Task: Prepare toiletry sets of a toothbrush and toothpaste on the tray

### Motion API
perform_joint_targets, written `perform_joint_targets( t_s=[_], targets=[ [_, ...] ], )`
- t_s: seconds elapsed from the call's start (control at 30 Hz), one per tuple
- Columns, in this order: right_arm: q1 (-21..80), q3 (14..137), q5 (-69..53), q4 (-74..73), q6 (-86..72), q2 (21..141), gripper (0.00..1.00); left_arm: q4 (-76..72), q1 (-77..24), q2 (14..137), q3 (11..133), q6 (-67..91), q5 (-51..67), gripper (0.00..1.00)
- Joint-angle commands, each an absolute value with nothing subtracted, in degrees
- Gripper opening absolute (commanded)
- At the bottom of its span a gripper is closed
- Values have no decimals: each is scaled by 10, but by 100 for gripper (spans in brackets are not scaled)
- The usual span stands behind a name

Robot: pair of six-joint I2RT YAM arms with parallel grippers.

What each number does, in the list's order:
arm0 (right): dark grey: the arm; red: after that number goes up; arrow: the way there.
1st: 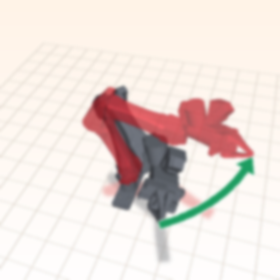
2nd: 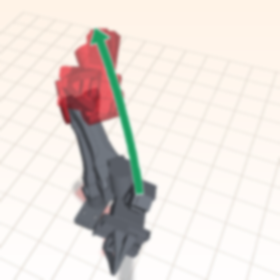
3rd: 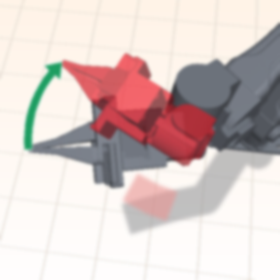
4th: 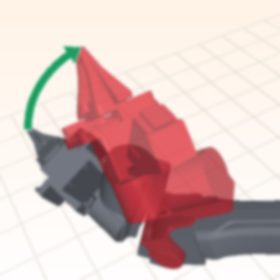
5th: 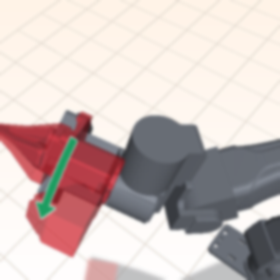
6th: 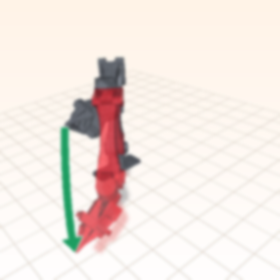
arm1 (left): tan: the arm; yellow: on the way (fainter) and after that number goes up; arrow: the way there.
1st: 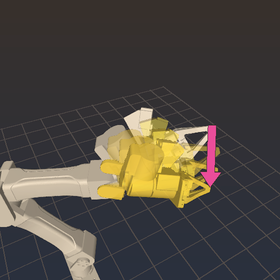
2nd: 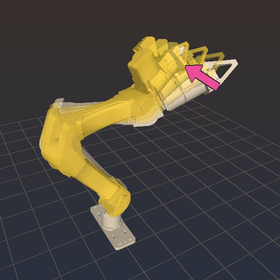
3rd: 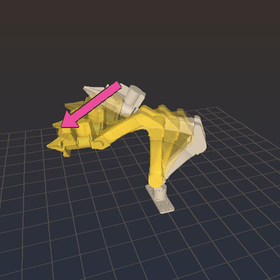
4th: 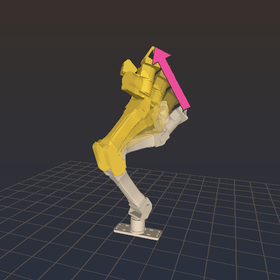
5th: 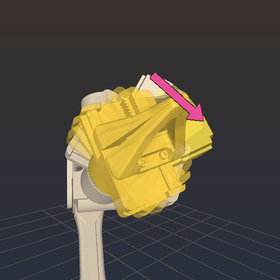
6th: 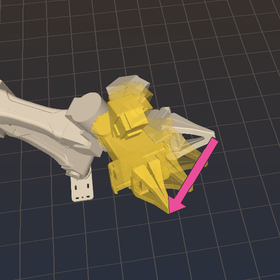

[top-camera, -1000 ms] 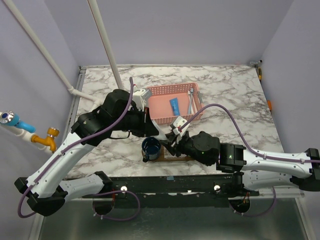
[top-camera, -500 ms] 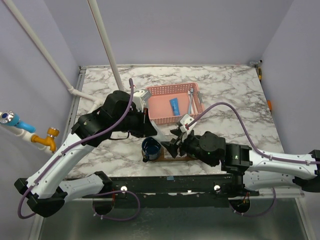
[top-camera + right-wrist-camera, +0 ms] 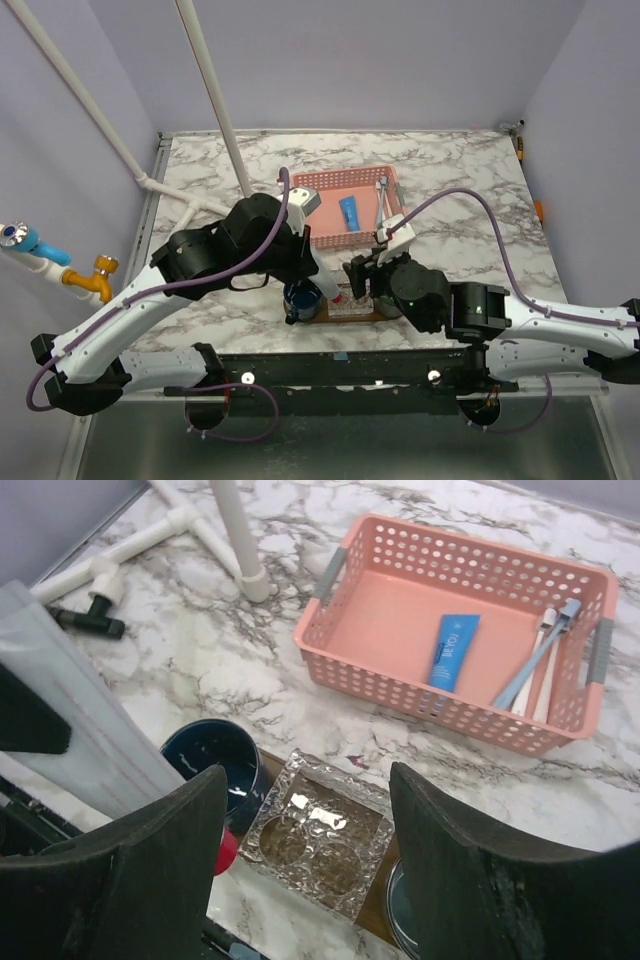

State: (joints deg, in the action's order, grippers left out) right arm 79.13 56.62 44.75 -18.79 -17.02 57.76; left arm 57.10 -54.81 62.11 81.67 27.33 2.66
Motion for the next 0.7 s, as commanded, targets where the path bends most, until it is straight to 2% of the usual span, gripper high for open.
perform_joint_targets(
  t_s=[0.0,0.27,0.67],
  targets=[
    [779,599,528,-265,-235,580,70,575,-577,628,842,261,-38,0],
    [627,627,431,-329,-294,613,70,559,-634,661,861,235,-104,0],
    [503,587,365,-313,-312,638,71,567,-681,740,897,229,-223,0]
  ],
)
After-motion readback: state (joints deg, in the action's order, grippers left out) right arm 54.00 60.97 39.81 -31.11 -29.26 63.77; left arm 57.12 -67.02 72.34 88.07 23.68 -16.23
